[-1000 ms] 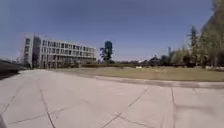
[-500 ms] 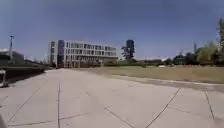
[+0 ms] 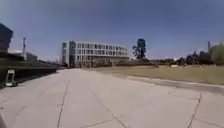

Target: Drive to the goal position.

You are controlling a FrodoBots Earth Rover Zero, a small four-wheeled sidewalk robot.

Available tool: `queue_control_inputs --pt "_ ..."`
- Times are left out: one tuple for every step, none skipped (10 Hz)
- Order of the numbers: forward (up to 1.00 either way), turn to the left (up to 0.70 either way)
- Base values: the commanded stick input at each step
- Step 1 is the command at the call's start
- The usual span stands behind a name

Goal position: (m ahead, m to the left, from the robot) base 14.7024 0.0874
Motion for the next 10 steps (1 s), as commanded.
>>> queue_control_inputs --pt "0.7 0.01" --pt "0.7 0.01" --pt "0.7 0.01" --pt "0.7 0.01" --pt "0.7 0.01" --pt "0.7 0.01" --pt "0.7 0.21" --pt "0.7 0.36" --pt "0.7 0.36" --pt "0.7 0.36"
